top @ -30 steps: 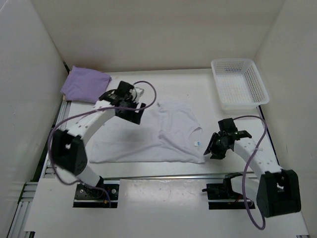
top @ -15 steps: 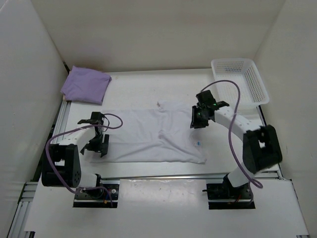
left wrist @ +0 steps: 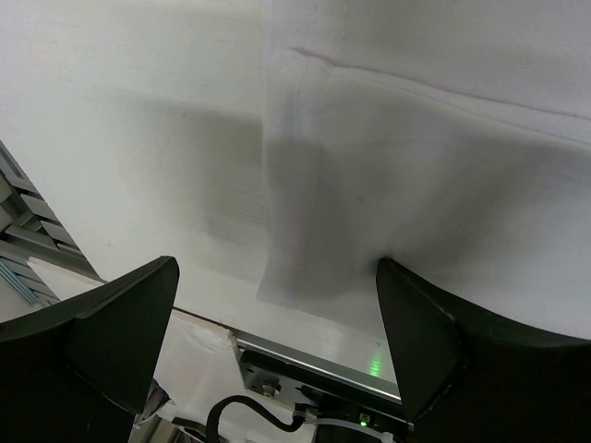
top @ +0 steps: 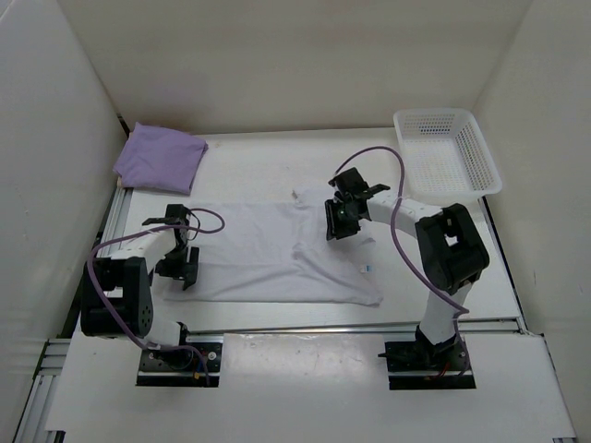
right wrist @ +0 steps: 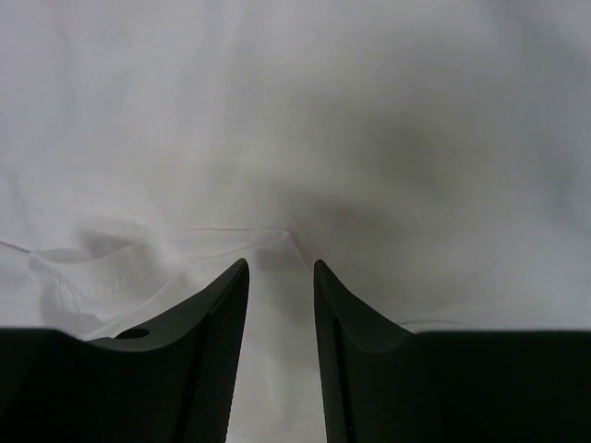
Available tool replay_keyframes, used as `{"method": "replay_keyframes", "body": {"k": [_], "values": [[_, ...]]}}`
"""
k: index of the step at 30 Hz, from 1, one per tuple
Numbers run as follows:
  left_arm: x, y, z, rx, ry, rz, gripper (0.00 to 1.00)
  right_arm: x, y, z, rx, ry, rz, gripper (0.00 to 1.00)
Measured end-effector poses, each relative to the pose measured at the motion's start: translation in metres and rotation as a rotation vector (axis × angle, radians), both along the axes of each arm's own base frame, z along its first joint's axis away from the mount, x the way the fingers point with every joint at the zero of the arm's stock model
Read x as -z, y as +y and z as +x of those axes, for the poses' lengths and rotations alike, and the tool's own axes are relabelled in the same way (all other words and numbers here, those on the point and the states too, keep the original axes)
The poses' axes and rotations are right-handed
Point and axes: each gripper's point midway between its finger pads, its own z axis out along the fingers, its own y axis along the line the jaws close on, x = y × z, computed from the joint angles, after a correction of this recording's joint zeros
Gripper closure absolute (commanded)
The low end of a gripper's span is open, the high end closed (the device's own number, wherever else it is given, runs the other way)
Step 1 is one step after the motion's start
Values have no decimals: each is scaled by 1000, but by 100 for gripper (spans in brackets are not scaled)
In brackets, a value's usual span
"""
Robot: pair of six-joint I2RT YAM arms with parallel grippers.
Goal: Fold and stack the t-shirts
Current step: Fold the flattened tshirt in 1/3 of the way
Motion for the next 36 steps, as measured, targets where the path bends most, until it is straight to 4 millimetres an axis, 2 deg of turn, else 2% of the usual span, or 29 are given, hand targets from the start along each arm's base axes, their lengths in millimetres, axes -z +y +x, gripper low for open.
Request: {"method": "replay_keyframes", "body": {"k": [7, 17, 21, 22, 28, 36], "values": [[1, 0, 0, -3, 2, -6, 1, 9, 2, 1, -10, 8, -2, 56], [1, 0, -1, -2, 3, -7, 1, 13, 14, 5, -30, -6, -3, 90], [1, 0, -1, -2, 3, -8, 1, 14, 11, 5, -20, -17, -20, 90], [1, 0, -1, -3, 3, -8, 1, 14, 9, 4, -14, -19, -26, 85], [1, 0, -1, -7, 5, -12, 1, 8, -5, 0, 17, -35, -50, 77], [2, 0, -1, -11, 5, -15, 1, 7, -5, 0, 33, -34, -37, 80]]}}
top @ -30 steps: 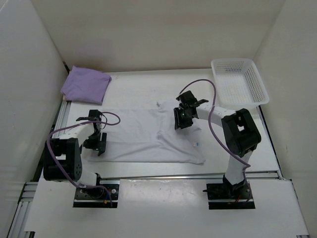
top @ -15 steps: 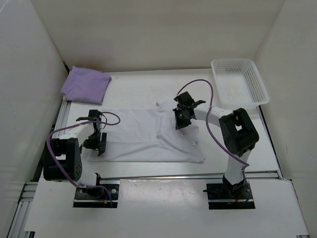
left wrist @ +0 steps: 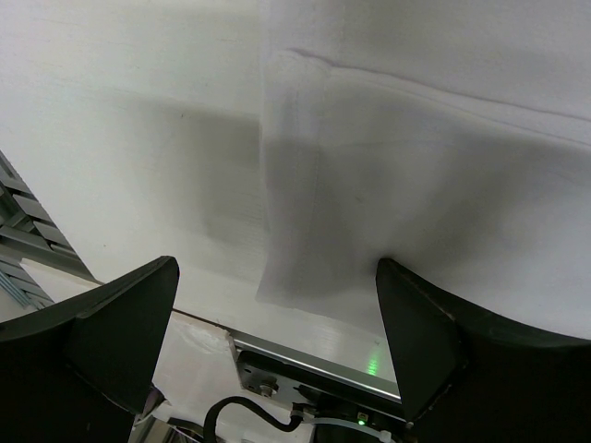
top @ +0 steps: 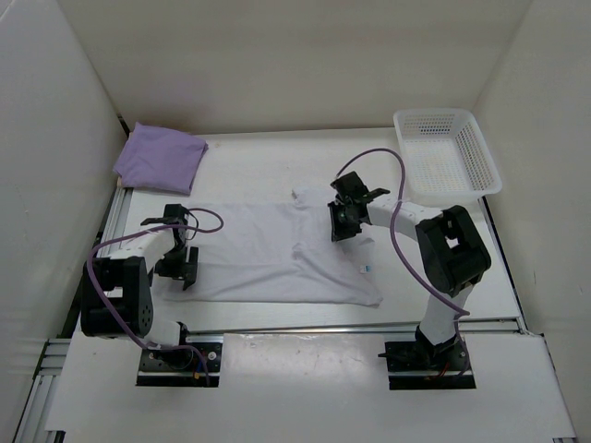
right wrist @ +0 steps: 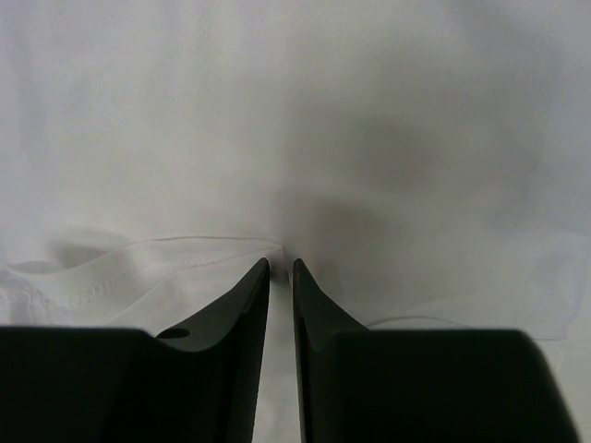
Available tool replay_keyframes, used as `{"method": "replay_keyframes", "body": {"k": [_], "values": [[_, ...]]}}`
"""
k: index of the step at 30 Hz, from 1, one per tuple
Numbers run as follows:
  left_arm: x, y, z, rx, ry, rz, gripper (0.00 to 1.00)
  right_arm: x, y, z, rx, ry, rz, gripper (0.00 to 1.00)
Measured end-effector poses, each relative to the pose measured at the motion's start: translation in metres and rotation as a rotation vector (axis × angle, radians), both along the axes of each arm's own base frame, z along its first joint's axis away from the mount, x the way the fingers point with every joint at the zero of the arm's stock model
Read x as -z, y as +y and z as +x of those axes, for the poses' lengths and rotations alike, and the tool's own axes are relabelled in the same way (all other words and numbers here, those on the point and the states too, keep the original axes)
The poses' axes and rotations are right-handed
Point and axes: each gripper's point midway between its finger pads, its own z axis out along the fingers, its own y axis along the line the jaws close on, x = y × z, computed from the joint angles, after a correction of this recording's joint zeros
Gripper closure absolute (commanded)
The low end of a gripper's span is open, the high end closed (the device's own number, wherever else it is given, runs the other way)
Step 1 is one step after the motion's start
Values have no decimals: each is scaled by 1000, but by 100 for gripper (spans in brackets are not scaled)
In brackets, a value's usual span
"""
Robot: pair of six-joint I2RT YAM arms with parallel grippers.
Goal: Fold and stack the t-shirts
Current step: Fold the flattened tshirt in 1/3 of the way
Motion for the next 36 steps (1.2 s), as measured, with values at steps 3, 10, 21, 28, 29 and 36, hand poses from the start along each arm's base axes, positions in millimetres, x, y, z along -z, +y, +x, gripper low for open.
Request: {"method": "replay_keyframes", "body": {"k": [3, 10, 21, 28, 29, 36], "values": [[0, 0, 0, -4, 0, -3, 1, 1, 0, -2, -2, 6, 3, 82], [2, 0, -2, -13, 9, -15, 1, 4, 1, -6, -7, 18, 9, 100], [4, 1, -5, -30, 17, -30, 1, -15, -26, 5, 141, -61, -29, 100], [5, 1, -5, -37, 21, -38, 1, -23, -48, 14, 232, -101, -53, 100], [5, 1, -5, -37, 22, -38, 1, -23, -48, 15, 236, -102, -54, 92], [5, 1, -5, -37, 21, -39, 1, -23, -49, 15, 258, -96, -50, 45]]}}
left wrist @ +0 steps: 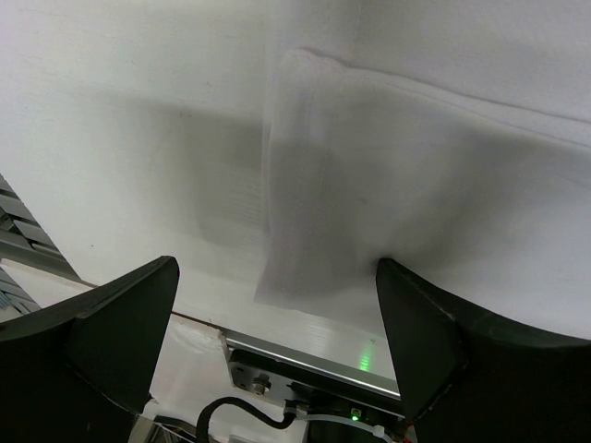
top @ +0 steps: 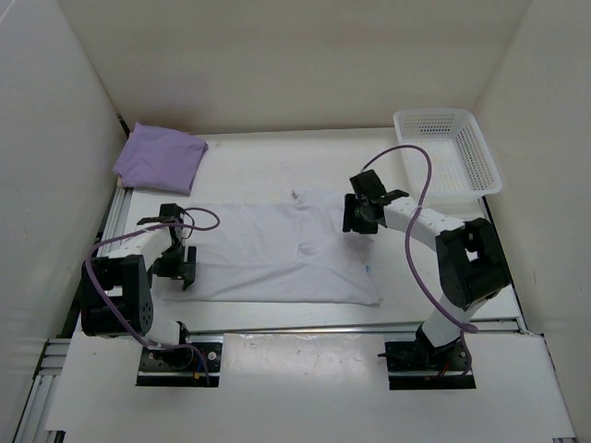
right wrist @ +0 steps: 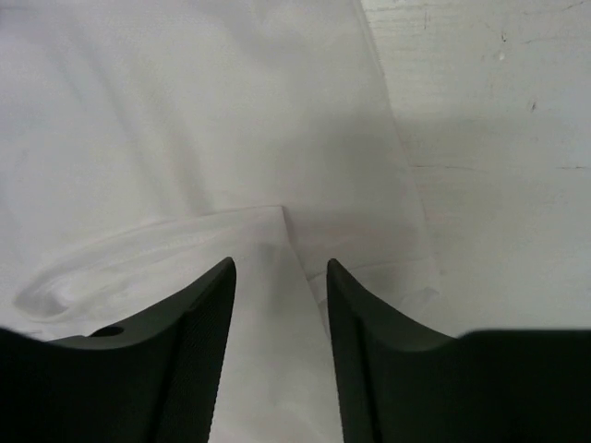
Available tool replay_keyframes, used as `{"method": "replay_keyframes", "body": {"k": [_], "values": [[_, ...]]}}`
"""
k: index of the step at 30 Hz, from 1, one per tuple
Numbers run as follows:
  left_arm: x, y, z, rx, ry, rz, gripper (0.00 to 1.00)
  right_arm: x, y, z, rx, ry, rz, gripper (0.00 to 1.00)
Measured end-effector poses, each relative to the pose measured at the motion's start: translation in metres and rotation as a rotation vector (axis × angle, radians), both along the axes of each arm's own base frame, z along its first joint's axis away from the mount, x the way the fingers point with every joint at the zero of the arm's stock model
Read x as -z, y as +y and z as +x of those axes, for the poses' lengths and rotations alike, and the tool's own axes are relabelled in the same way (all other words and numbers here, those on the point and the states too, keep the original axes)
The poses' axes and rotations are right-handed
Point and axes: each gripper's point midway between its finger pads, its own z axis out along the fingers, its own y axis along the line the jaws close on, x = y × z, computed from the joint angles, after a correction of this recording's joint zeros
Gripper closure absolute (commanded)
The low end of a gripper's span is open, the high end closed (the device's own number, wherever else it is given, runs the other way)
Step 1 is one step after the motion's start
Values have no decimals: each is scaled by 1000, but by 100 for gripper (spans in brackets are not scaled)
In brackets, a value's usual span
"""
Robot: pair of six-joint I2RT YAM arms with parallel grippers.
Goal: Fold and stack the t-shirts
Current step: Fold the flattened tshirt in 1/3 of the way
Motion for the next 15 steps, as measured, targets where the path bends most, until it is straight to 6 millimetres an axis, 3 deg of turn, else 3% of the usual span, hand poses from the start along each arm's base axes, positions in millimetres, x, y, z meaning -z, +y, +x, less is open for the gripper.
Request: {"method": "replay_keyframes", "body": {"k": [4, 10, 12, 15], "values": [[-4, 0, 3, -5, -25, -1, 1, -10, -3, -6, 3, -6, 6, 41], [-10, -5, 0, -27, -36, -46, 1, -56, -20, -42, 43, -67, 62, 37], [-18, -8, 2, -35, -64, -73, 1, -54, -28, -59, 63, -44, 65, 37], [-33, -5, 9, -63, -128, -94, 1, -23, -46, -101, 105, 69, 37, 34]]}}
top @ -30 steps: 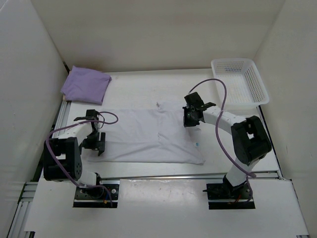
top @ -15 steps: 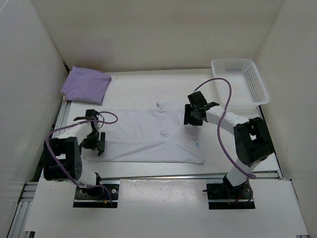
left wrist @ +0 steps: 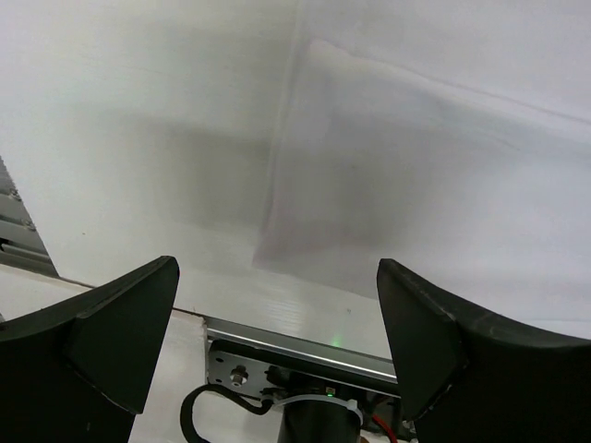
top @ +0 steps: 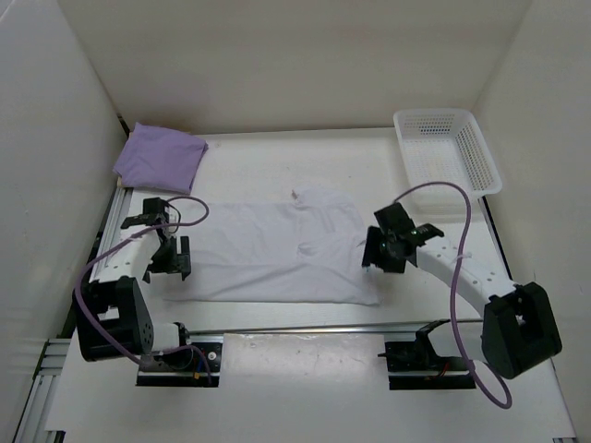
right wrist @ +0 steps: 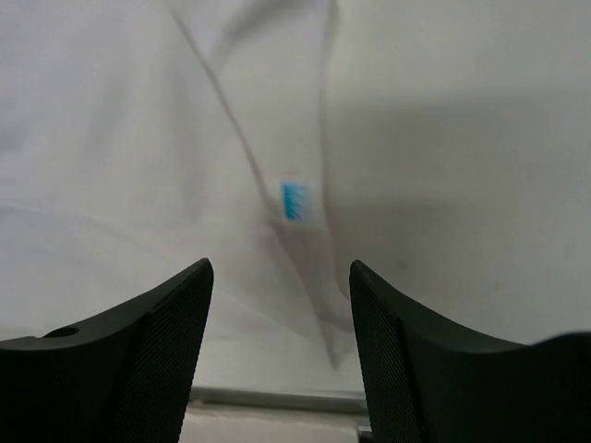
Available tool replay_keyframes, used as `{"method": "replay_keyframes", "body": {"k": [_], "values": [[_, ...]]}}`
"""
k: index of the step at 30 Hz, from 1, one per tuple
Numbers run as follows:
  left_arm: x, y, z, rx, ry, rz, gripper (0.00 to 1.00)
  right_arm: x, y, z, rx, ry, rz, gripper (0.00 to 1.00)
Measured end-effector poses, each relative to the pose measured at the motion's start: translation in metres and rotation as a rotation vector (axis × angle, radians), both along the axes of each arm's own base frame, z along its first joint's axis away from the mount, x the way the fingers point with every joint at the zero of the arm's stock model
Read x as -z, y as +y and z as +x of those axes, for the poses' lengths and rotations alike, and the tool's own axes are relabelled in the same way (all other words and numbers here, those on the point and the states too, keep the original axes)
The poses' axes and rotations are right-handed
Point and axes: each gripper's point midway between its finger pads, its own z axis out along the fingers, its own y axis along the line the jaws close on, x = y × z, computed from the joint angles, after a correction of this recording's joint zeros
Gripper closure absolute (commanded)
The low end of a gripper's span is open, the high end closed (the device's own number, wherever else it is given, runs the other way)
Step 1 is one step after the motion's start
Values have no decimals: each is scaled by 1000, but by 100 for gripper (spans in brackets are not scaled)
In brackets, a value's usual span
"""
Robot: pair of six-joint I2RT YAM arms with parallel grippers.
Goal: Fold and stack the t-shirts
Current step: Fold the flattened tshirt in 1/3 of the way
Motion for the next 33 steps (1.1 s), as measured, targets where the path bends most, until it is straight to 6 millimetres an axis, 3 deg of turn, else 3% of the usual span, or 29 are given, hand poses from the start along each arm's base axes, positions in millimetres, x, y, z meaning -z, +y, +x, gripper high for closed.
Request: {"method": "replay_keyframes", "body": {"k": [5, 9, 12, 13, 14, 16, 17, 18, 21, 26, 27, 29, 30, 31, 33], "values": [[5, 13, -3, -82, 20, -23, 1, 48, -24, -75, 44, 206, -14, 34], [27, 22, -8, -119, 85, -15, 1, 55, -21, -88, 60, 241, 28, 33], [34, 22, -11, -117, 112, -17, 6, 55, -14, -85, 62, 231, 69, 51], [34, 21, -11, -117, 111, -20, 10, 56, -12, -84, 66, 229, 84, 67], [34, 21, -11, -118, 110, -21, 23, 56, -10, -83, 66, 226, 95, 76], [36, 18, -10, -118, 103, -33, 36, 59, -8, -81, 82, 230, 123, 96], [37, 17, -11, -119, 103, -38, 43, 60, -7, -81, 87, 232, 132, 100], [38, 16, -11, -119, 98, -44, 62, 60, -7, -80, 102, 233, 148, 100], [41, 12, -16, -121, 89, -57, 90, 59, -11, -79, 136, 225, 169, 100], [42, 9, -30, -120, 62, -53, 90, 49, -17, -82, 171, 197, 191, 100], [42, 8, -33, -120, 58, -52, 84, 48, -18, -84, 174, 201, 190, 100], [42, 8, -39, -117, 52, -48, 64, 47, -20, -90, 185, 213, 186, 94], [41, 8, -42, -115, 54, -43, 25, 47, -22, -92, 195, 219, 181, 79], [40, 10, -46, -111, 65, -32, 16, 49, -24, -95, 207, 226, 172, 70], [35, 18, -51, -123, 77, 12, 8, 51, -32, -100, 231, 240, 136, 60]]}}
